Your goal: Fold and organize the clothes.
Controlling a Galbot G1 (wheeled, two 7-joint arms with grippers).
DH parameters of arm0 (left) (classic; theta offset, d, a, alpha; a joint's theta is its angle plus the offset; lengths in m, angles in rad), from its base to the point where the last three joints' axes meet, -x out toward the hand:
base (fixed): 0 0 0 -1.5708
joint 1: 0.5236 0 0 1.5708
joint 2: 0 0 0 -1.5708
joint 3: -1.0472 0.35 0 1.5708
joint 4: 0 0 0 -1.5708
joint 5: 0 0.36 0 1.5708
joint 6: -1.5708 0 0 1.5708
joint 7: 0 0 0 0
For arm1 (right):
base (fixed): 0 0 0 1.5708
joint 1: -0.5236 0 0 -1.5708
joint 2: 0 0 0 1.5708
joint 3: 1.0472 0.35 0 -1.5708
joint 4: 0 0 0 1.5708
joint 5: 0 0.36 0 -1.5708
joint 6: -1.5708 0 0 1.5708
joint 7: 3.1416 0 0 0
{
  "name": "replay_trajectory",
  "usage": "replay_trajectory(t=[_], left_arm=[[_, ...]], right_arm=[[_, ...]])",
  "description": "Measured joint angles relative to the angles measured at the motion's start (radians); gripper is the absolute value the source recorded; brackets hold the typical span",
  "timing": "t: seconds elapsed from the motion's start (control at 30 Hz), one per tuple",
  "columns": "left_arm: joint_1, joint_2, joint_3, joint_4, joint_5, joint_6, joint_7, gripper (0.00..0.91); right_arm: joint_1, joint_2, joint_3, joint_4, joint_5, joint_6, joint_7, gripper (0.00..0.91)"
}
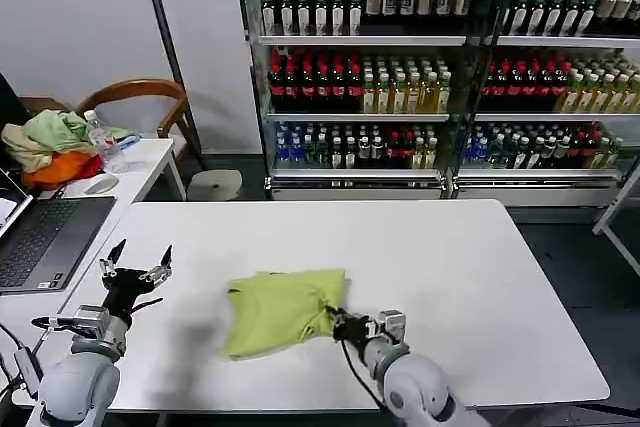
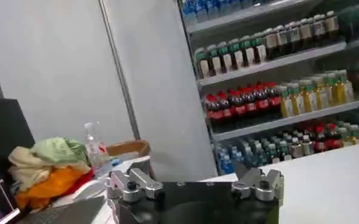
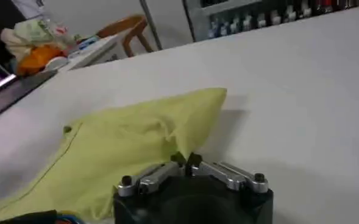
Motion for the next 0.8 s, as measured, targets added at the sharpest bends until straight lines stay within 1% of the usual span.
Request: replay_trajectory(t=[0.4,0.8], left_arm=[[0.003,0.003,0.000,0.003,-0.004,0.000,0.000,0.907],[0.007,-0.001,0.009,-0.001,-0.005,0.002,-0.001,0.907]], right_arm=[[0.026,-0.035,0.091,-0.052,-0.047,0.032,-0.024,0.000],[-0.034,-0.051,0.148,-0.032,-0.060,0.049,-0.018,0.000]])
